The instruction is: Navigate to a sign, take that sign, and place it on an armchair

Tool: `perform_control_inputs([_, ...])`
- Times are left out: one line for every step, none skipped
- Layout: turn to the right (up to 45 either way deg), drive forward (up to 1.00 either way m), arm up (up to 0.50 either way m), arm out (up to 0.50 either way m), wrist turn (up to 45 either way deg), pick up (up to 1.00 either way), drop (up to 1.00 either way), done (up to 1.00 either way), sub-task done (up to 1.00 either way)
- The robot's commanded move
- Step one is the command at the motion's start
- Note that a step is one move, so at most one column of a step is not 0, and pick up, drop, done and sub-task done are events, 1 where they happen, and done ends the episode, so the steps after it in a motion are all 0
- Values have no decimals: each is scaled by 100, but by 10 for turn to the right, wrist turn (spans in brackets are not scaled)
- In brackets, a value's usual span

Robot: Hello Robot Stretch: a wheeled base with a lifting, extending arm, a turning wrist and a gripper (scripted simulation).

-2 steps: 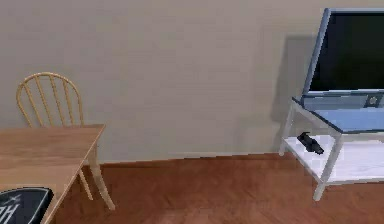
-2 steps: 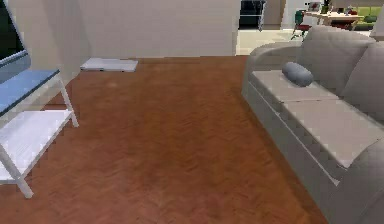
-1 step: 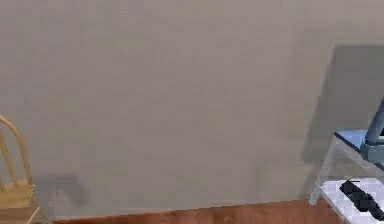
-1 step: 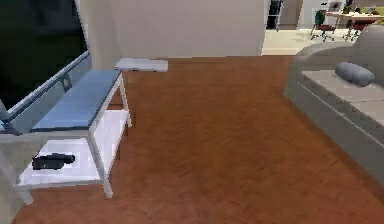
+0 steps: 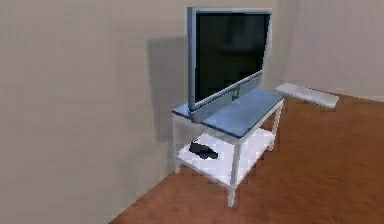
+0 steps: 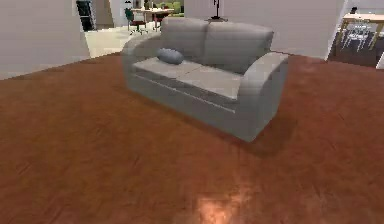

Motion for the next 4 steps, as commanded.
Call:
perform_control_inputs([450, 0, 0, 0, 0, 0, 0, 0, 0])
perform_control_inputs([450, 0, 0, 0, 0, 0, 0, 0, 0])
perform_control_inputs([150, 0, 0, 0, 0, 0, 0, 0, 0])
perform_control_inputs([0, 0, 50, 0, 0, 0, 0, 0, 0])
